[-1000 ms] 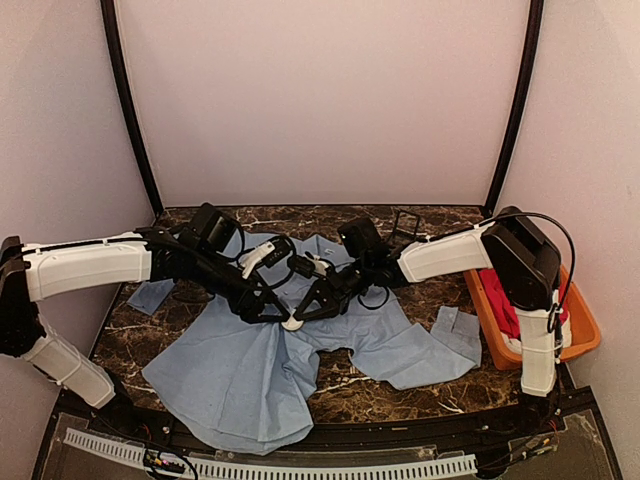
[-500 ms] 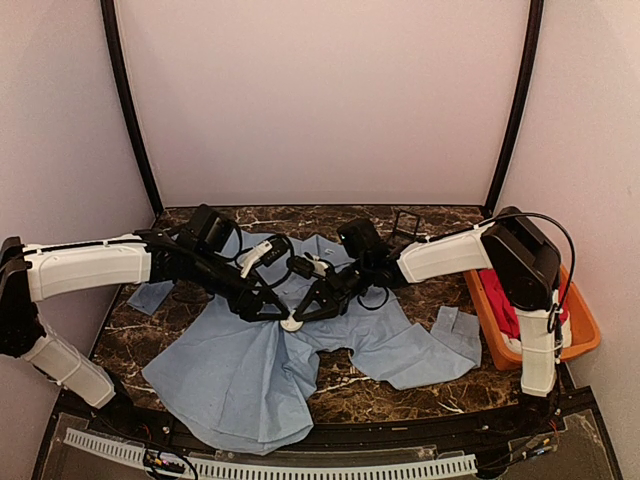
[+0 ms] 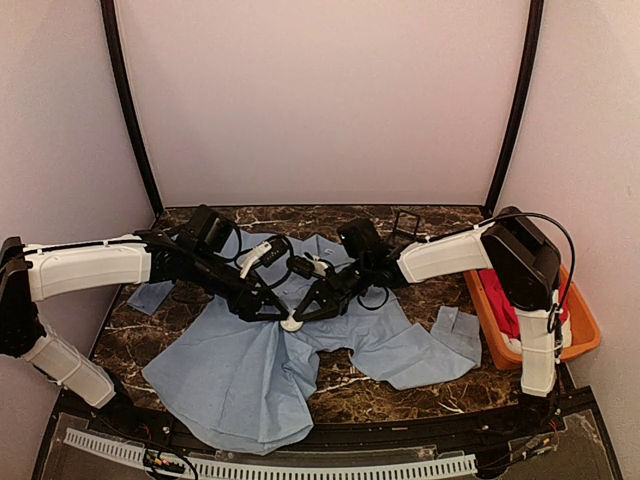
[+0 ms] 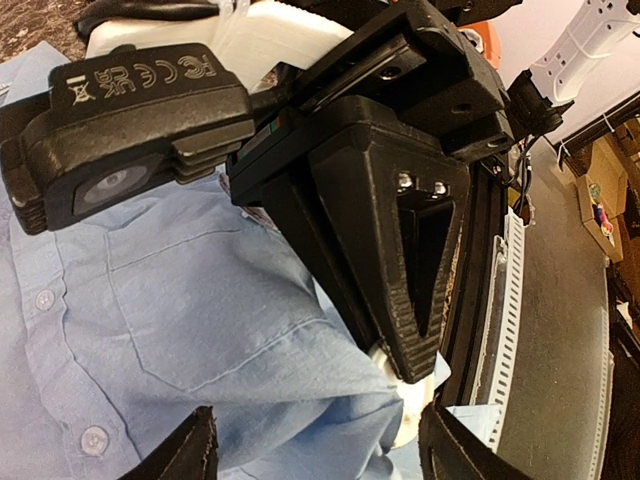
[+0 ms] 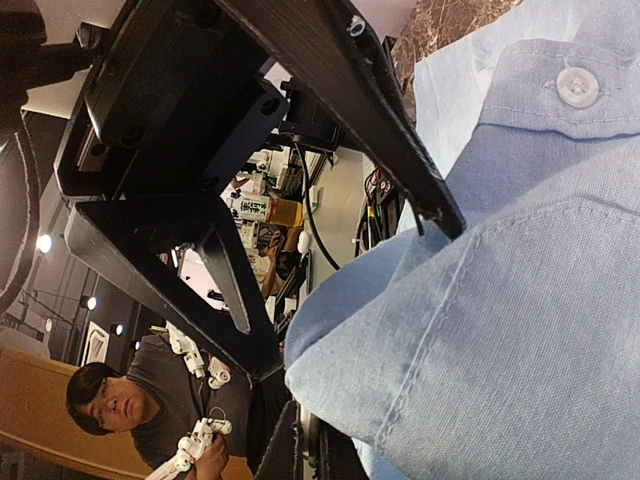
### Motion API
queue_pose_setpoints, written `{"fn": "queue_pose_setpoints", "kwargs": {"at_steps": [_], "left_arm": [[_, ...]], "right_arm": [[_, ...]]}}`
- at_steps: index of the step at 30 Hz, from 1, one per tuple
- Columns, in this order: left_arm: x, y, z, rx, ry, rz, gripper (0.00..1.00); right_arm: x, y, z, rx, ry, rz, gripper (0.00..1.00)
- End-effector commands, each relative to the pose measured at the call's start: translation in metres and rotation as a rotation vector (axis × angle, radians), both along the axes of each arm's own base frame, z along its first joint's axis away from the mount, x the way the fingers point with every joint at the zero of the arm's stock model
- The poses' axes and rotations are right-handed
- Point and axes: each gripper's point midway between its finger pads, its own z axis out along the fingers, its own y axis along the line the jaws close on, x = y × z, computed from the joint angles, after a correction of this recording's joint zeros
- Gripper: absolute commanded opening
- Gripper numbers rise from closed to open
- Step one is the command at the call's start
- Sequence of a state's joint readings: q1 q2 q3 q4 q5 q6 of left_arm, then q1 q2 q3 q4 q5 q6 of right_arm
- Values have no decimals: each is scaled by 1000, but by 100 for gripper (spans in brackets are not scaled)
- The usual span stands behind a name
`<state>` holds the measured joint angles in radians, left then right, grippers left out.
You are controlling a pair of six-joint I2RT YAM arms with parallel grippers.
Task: Pin the brooch onto the clothing
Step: Pin the brooch to the flattened clothing.
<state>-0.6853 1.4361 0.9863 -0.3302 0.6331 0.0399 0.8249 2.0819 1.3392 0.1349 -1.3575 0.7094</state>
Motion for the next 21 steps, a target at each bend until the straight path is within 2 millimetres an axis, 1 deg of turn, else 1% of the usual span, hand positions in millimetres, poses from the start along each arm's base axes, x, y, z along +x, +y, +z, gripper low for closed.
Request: {"fn": "queue_pose_setpoints", "kwargs": {"at_steps": [1,8,21], "left_arm": [[-3,0,1,-2,11,-19,69],[-1,5,-12,67,1,-5,68],[1,2,-6,53,-12,-1,68]], "right_arm": [[-4,2,21,53,-38,19,0],[-4,2,24,56,-41,20,0],[-5,3,21,48,-36,23,0]]}}
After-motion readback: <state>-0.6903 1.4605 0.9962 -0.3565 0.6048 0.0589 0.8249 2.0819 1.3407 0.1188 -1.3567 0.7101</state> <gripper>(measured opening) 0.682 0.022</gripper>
